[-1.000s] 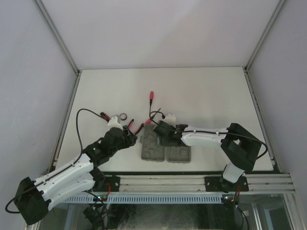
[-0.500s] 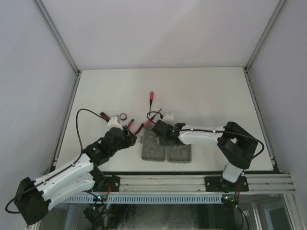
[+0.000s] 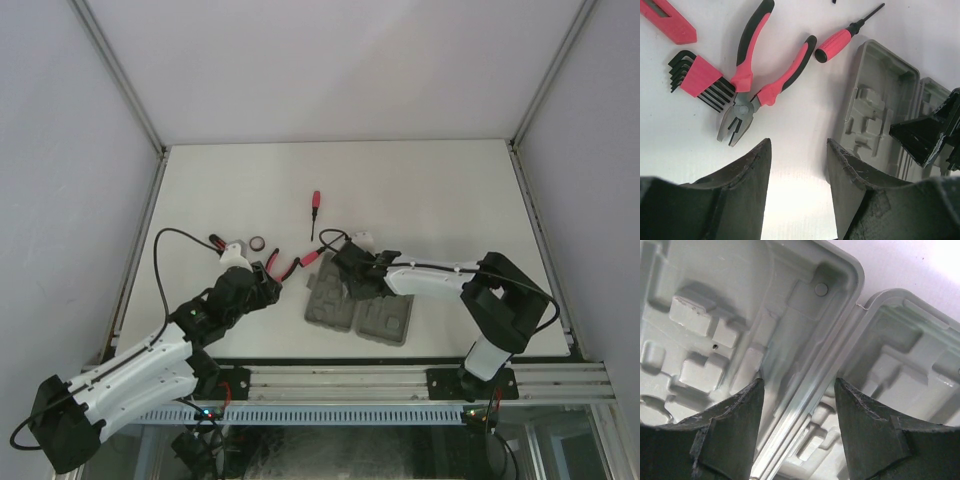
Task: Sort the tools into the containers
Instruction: Move the storage box to the center of the board, then pick up the pliers at the center of the board.
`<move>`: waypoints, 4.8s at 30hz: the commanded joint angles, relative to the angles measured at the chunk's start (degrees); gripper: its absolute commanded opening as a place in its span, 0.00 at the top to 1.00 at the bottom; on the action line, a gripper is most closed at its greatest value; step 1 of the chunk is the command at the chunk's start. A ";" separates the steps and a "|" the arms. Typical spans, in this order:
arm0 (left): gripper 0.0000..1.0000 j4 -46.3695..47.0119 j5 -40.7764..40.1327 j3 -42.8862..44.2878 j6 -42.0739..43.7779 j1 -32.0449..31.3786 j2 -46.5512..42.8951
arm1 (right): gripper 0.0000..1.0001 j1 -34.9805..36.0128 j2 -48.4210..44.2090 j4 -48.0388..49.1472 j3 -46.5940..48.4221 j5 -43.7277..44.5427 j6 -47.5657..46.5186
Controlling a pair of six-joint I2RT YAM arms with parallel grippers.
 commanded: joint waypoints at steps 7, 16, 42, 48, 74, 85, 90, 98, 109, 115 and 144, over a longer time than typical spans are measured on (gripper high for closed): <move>0.48 -0.53 -0.77 -0.03 0.75 0.73 -0.87 | 0.53 -7.17 -2.09 1.46 -2.12 -5.14 -11.05; 0.48 -1.27 -0.75 -0.31 0.83 1.60 -1.61 | 0.73 -13.39 -1.77 5.96 -1.30 -12.02 -15.09; 0.48 -1.09 1.12 0.61 1.53 3.80 1.40 | 0.81 -21.05 4.37 5.41 8.11 -12.31 -9.21; 0.50 -1.48 2.35 2.76 4.23 4.12 2.28 | 0.66 -21.14 1.15 3.93 8.19 -12.51 -9.54; 0.38 -4.98 -4.68 16.22 13.27 5.14 16.85 | 0.49 -18.06 -38.70 1.16 -14.45 -17.28 -4.52; 0.44 -1.43 -5.32 19.51 15.71 10.20 27.73 | 0.52 -12.89 -44.33 -0.07 -20.96 -17.12 0.05; 0.48 1.49 -3.25 20.13 16.76 11.72 33.59 | 0.52 -10.51 -44.24 -0.40 -21.05 -15.78 1.20; 0.52 2.56 -2.60 22.18 17.74 13.88 41.11 | 0.52 -8.44 -43.23 0.76 -21.07 -15.38 3.35; 0.65 3.82 -1.53 23.82 18.07 14.05 47.34 | 0.52 -6.20 -41.09 2.00 -21.07 -14.40 5.13; 0.75 4.09 -1.66 23.47 18.03 14.05 47.06 | 0.52 -5.93 -40.82 2.53 -21.06 -14.27 5.78; 1.00 3.81 8.80 16.30 17.71 14.05 12.96 | 0.51 -5.58 -50.88 3.11 -22.43 -8.03 8.77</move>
